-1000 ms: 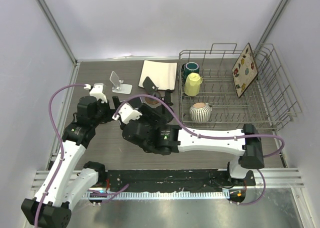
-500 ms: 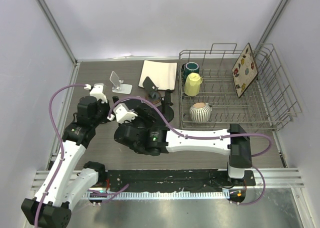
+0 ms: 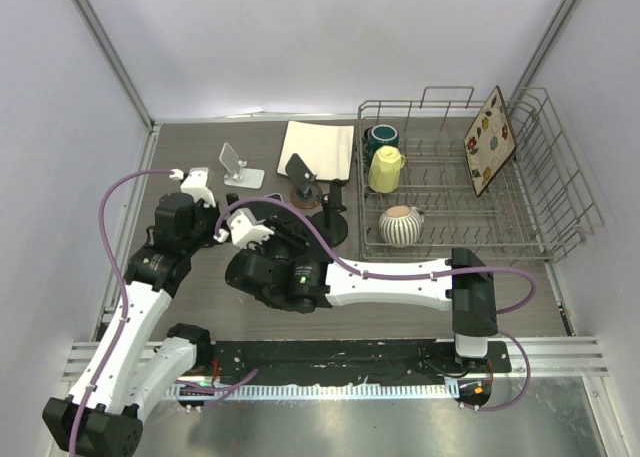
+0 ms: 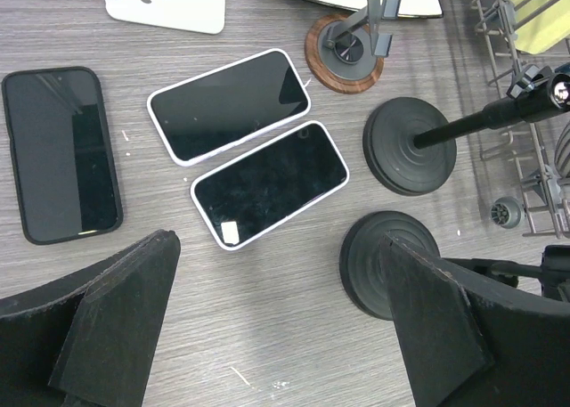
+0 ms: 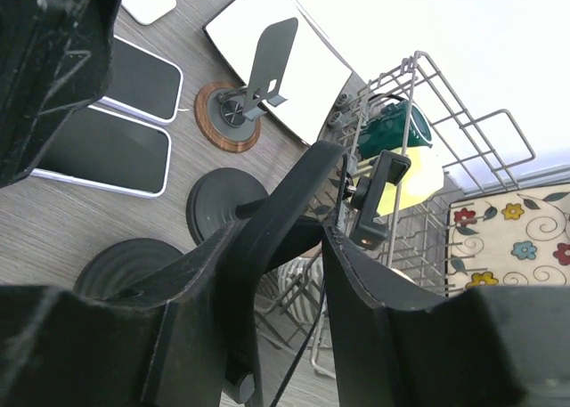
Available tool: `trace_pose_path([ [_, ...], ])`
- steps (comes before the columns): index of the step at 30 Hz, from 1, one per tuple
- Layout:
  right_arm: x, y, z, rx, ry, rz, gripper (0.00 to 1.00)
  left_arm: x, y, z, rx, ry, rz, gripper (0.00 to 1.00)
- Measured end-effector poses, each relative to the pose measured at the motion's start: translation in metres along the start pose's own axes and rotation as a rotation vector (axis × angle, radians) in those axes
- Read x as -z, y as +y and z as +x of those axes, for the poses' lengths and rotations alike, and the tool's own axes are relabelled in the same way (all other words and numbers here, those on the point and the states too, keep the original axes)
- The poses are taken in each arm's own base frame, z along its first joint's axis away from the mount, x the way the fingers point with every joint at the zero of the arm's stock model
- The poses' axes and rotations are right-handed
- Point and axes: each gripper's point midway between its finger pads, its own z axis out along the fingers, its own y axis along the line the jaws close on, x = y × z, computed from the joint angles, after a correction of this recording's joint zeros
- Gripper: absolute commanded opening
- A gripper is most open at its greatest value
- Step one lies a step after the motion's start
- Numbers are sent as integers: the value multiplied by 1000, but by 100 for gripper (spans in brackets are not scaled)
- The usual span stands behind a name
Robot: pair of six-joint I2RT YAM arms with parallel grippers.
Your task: Remove the phone from the phone stand
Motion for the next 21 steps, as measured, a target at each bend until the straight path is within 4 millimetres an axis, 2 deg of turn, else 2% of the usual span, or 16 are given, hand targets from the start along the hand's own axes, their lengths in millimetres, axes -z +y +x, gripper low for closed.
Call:
trace_pose_path([
  [3,0,-2,0,7,1,11,35,0,-2,0,0,2,11,100],
  [4,0,-3,1,12,1,16,28,0,-3,1,0,4,16,100],
  [6,-1,-5,4,22,2,34,26,0,-5,1,0,7,29,100],
  [7,-1,-5,5,27,3,37,20,0,-7,1,0,9,38,100],
  [12,3,-17,15,15,-19,16,2,-1,-22,3,5,8,127,100],
  [17,17,-35,28,-47,-91,-93,1,1,-46,6,44,-4,262,100],
  [21,25,-43,35,-92,-161,-185,1,10,-69,7,75,-44,382,100],
])
